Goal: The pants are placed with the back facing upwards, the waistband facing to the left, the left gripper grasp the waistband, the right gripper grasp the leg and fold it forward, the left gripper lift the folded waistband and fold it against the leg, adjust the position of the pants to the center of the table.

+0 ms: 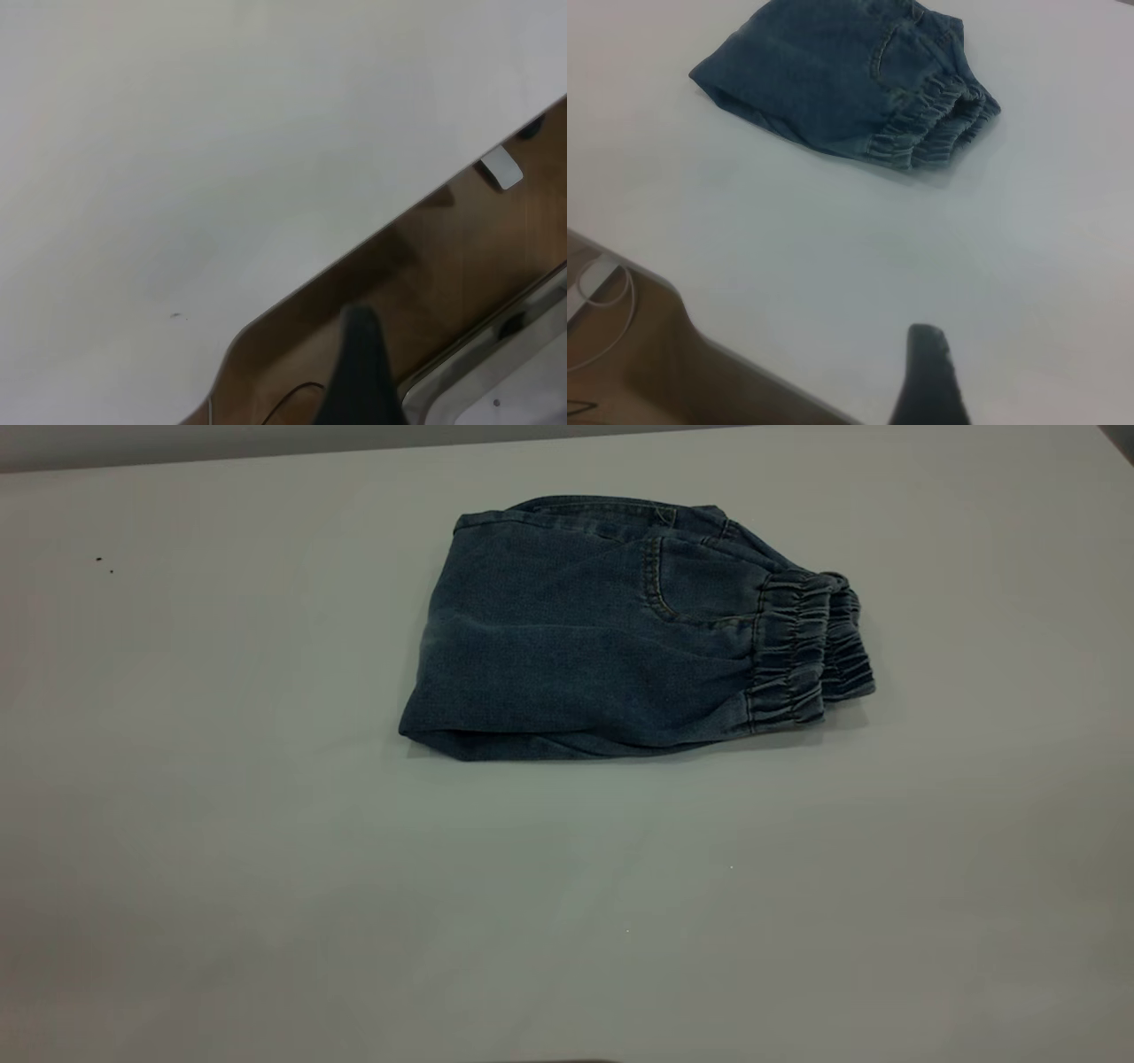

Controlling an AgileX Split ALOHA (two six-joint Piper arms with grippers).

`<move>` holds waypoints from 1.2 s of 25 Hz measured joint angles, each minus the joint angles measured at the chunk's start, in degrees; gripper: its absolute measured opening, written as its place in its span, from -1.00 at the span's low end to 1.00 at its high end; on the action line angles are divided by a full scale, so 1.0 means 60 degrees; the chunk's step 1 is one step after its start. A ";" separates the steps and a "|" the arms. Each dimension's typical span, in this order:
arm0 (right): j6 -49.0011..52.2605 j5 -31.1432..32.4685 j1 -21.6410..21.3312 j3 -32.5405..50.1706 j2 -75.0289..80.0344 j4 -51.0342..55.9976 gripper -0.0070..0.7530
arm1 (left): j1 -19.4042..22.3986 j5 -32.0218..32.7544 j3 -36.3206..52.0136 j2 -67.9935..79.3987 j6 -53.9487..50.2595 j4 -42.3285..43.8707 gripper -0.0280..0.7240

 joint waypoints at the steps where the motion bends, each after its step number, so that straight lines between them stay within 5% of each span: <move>1: 0.0000 0.0000 0.0000 0.0000 0.0000 0.0000 0.16 | 0.0000 0.0000 0.0000 0.0000 0.0000 0.0000 0.45; 8: 0.0019 0.0000 0.0000 0.0000 0.0000 0.0000 0.16 | 0.0253 0.0000 0.0000 0.0000 0.0000 -0.0032 0.45; 12: 0.0019 0.0000 -0.0069 0.0000 0.0000 0.0000 0.16 | 0.1952 0.0000 0.0000 -0.0034 0.0006 -0.0043 0.45; 17: 0.0019 0.0009 -0.1018 0.0000 0.0000 0.0007 0.16 | 0.4401 0.0000 0.0016 -0.0726 0.0006 -0.0043 0.45; 20: 0.0019 0.0010 -0.1713 0.0000 0.0000 0.0007 0.16 | 0.5294 0.0009 0.0016 -0.1394 0.0006 -0.0043 0.45; 25: 0.0019 0.0010 -0.2727 0.0000 0.0000 0.0007 0.16 | 0.5732 0.0019 0.0016 -0.2397 0.0006 -0.0043 0.45; 30: 0.0019 0.0018 -0.2868 0.0000 0.0000 0.0007 0.16 | 0.5743 0.0086 0.0016 -0.2469 0.0006 -0.0050 0.45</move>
